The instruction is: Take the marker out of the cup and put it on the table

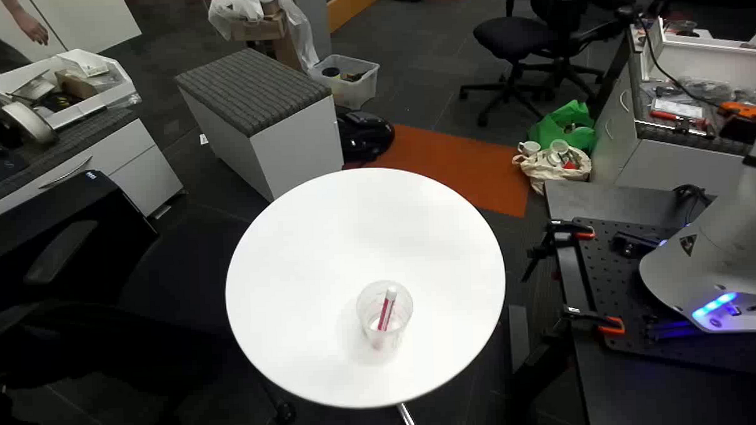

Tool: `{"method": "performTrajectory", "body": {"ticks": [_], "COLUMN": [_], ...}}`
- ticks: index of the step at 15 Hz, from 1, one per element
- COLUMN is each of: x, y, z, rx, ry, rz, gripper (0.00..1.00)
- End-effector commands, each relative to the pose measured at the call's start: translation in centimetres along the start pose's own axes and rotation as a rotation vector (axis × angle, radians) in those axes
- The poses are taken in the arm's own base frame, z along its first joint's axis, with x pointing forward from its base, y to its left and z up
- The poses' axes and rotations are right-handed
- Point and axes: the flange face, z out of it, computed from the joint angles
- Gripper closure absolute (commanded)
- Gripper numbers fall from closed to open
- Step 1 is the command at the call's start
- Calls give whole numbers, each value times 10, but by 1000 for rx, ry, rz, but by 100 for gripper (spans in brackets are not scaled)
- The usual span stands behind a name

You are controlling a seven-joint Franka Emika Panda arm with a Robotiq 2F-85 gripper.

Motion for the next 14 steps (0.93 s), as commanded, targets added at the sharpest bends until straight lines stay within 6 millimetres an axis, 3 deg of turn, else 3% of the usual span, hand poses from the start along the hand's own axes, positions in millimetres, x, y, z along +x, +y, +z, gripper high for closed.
{"method": "performTrajectory", "body": {"ticks": [1,14], "x": [0,5], "y": [0,-1], "z": [-1,-1], "rx": [0,-7], "ry": [-1,2], "rz": [0,3], "gripper": [0,0]}}
